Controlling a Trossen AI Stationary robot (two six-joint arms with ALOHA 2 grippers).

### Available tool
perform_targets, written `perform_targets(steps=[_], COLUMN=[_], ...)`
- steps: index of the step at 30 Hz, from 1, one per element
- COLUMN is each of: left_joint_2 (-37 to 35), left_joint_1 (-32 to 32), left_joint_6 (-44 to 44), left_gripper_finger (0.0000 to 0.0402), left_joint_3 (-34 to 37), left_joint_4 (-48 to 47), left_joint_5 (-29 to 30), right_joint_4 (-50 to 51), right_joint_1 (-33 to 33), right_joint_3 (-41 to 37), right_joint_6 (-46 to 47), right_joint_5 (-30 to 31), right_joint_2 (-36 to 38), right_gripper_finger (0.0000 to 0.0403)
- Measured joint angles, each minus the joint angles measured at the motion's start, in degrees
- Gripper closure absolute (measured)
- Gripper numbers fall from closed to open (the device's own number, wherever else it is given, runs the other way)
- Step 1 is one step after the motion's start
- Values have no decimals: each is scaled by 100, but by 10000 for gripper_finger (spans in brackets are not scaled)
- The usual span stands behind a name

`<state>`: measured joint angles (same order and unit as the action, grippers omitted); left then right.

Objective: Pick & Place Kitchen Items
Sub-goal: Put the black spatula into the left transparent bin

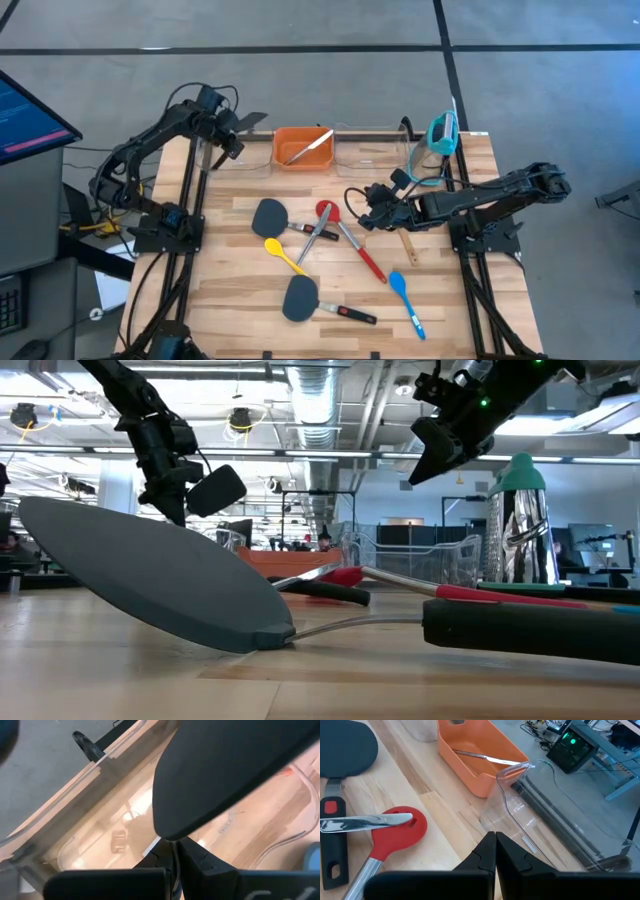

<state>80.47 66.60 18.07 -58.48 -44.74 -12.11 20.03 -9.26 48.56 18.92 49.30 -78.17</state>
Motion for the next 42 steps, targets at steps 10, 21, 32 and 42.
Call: perform_targets(steps=[10,21,32,42], left_joint_2=[505,1308,1102,620], left_joint_1=[6,19,19,10], left_joint_6=[137,167,141,143], left_gripper_finger=[401,400,368,273], left_joint_3=[12,8,20,20], left_joint_4=[-1,123,670,799], left_joint_5=[-145,-172,639,675], right_joint_4=[2,0,4,-16], right_joint_1=[0,0,6,196], right_joint_3=[0,0,2,-61], right_joint_6=[-105,-100,-117,-129], right_joint_5=[-2,-2,-80,-341], right_joint_2=[0,0,0,-2], right_gripper_finger=[403,403,403,403])
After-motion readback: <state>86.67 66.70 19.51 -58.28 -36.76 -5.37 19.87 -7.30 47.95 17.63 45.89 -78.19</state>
